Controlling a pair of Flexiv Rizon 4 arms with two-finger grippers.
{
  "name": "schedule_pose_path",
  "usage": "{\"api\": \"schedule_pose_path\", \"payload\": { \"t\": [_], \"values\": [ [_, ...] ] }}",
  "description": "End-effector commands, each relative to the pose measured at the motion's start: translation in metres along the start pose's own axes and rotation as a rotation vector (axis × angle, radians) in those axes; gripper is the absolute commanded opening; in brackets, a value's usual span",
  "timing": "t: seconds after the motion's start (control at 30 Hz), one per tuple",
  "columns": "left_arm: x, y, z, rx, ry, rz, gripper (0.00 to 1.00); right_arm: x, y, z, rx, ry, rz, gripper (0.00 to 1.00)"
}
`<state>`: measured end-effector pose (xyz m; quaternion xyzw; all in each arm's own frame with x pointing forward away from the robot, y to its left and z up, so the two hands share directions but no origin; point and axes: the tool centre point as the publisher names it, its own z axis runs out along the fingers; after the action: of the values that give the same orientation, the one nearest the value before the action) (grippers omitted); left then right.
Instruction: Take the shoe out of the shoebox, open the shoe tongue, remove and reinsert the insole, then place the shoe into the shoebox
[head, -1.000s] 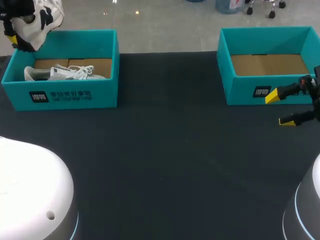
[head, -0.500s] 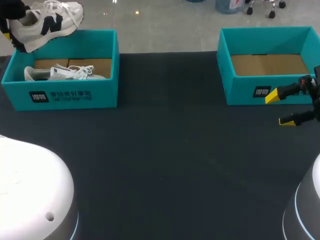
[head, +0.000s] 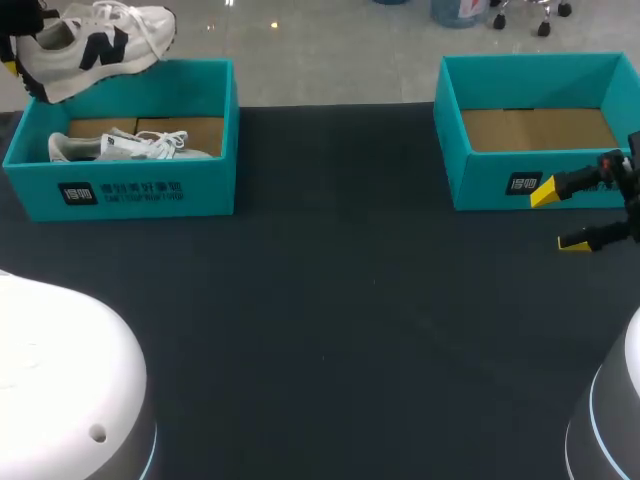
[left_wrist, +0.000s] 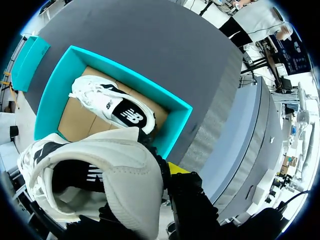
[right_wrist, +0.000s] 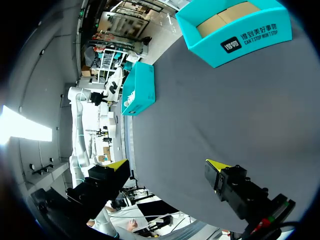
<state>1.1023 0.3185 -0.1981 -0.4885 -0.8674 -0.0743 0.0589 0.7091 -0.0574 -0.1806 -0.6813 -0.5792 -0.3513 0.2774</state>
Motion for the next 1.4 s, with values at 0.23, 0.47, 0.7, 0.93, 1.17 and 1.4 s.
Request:
{"api": "schedule_pose_path", "payload": {
  "t": [0.23,0.47,0.7,0.93,1.17,1.4],
  "values": [
    [0.008,-0.004,-0.001,0.008,-0.096,0.381,0.0,0.0,0.0,0.0,0.0,-0.001,0.001,1.0],
    [0.015,0.009,0.003,-0.051,-0.052,0.674,0.0,0.0,0.0,0.0,0.0,-0.001,0.001,1.0],
    [0.015,0.009,0.003,-0.051,-0.052,0.674,0.0,0.0,0.0,0.0,0.0,-0.001,0.001,1.0],
    [0.01,0.02,0.009,-0.081,-0.058,0.651,0.0,0.0,0.0,0.0,0.0,-0.001,0.001,1.0],
    [0.001,0.042,0.015,-0.106,-0.054,0.595,0.0,0.0,0.0,0.0,0.0,-0.001,0.001,1.0],
    [-0.015,0.064,0.029,-0.091,-0.055,0.606,0.0,0.0,0.0,0.0,0.0,-0.001,0.001,1.0]
  ]
}}
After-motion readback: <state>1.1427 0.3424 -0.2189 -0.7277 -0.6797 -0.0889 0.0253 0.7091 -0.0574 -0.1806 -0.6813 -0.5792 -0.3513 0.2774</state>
